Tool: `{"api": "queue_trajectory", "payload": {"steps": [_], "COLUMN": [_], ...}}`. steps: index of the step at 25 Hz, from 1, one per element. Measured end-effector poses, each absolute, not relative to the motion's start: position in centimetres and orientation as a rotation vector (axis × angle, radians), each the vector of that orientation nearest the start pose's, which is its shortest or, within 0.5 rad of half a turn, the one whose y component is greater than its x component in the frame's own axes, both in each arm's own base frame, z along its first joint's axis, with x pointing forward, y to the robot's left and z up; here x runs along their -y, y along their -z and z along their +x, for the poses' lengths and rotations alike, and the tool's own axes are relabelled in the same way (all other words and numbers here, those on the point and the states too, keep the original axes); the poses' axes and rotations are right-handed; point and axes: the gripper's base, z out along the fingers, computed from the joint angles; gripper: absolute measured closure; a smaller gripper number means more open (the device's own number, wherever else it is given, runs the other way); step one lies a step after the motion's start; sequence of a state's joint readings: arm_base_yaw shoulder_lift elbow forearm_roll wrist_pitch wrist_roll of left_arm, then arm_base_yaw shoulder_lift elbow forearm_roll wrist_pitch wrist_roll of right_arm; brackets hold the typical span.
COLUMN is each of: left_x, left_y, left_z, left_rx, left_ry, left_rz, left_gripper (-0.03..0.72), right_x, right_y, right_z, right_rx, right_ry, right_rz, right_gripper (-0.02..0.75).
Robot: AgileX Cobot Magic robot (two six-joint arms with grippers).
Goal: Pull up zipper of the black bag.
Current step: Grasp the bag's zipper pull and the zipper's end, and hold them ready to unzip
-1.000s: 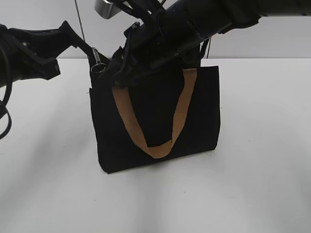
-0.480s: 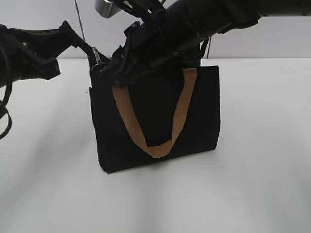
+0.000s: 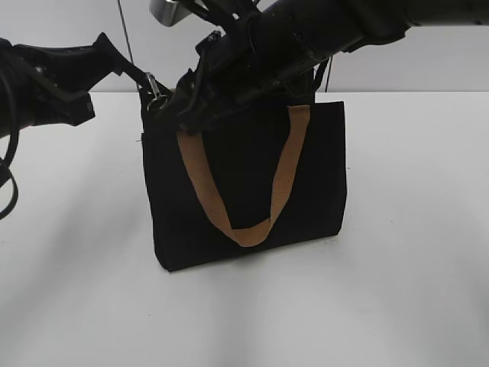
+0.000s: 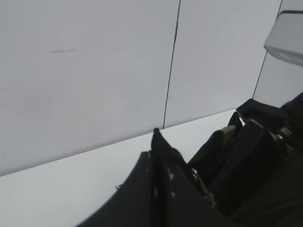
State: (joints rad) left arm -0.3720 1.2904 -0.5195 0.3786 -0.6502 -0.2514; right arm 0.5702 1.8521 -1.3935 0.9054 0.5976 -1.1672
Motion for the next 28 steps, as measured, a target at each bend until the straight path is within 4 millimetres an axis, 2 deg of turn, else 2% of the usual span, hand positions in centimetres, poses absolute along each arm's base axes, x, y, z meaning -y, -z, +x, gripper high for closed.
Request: {"api": "queue_trajectory", "payload": {"steps": [15, 28], "left_x": [11.19, 11.19], "left_y": [-25.75, -25.75], "left_z": [23.08, 23.08], "left_rx": [-1.571, -1.571], "left_ry": [0.426, 0.427], "left_rz": [0.52, 0.519], "left_gripper": [0.695, 0.695], "right_x": [-25.69, -26.07], "right_y": [-25.48, -25.78], "right_z": [32.84, 32.6], "right_rx": [-1.963, -1.978], "right_ry": [-0.605, -0.702], "right_rz": [-1.277, -1.214], "right_gripper": [0.493, 0.493]}}
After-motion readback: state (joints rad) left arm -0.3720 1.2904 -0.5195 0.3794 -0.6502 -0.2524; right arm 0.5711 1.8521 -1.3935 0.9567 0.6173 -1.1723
